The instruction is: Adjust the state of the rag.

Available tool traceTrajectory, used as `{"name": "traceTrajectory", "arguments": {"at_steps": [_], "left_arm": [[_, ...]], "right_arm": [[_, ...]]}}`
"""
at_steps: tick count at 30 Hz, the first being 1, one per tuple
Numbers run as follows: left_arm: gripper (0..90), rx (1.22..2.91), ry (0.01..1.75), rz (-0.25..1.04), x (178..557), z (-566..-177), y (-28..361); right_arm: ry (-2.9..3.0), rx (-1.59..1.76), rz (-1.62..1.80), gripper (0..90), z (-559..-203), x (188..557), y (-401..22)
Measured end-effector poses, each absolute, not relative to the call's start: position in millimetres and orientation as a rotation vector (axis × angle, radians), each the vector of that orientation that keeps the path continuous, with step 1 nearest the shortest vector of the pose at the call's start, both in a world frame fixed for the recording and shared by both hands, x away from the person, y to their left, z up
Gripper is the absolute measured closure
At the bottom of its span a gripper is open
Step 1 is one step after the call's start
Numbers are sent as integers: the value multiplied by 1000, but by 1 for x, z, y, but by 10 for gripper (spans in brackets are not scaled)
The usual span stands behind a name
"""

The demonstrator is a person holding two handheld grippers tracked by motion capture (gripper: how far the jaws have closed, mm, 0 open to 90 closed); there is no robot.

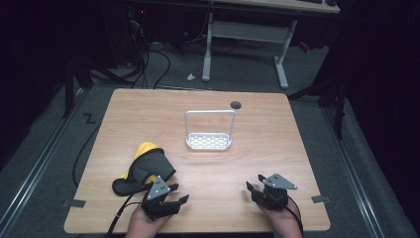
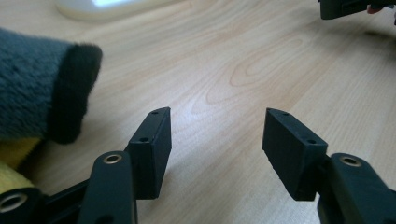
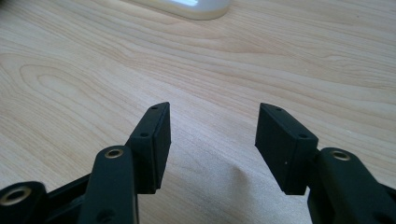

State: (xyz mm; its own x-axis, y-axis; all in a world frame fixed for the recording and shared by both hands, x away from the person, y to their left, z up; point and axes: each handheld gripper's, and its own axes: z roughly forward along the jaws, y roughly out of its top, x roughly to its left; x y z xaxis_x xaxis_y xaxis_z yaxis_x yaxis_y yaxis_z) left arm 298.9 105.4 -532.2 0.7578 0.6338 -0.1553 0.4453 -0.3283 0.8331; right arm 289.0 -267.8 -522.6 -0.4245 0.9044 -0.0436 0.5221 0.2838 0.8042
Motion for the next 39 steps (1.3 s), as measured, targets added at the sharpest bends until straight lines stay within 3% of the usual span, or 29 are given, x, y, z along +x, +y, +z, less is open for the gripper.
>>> {"name": "traceTrajectory", "arguments": {"at_steps": [18,25,39], "left_arm": [[412,1924,851,223,300,-525,115],[401,1882,803,327,288,-497,145],[366,1778,987,440,291,-484,224]], "right_arm": [[2072,1252,999,460,-522,287,-263],[2079,1248,997,467,-521,288,-263],[2084,1221,994,467,-520,287,-260]]}}
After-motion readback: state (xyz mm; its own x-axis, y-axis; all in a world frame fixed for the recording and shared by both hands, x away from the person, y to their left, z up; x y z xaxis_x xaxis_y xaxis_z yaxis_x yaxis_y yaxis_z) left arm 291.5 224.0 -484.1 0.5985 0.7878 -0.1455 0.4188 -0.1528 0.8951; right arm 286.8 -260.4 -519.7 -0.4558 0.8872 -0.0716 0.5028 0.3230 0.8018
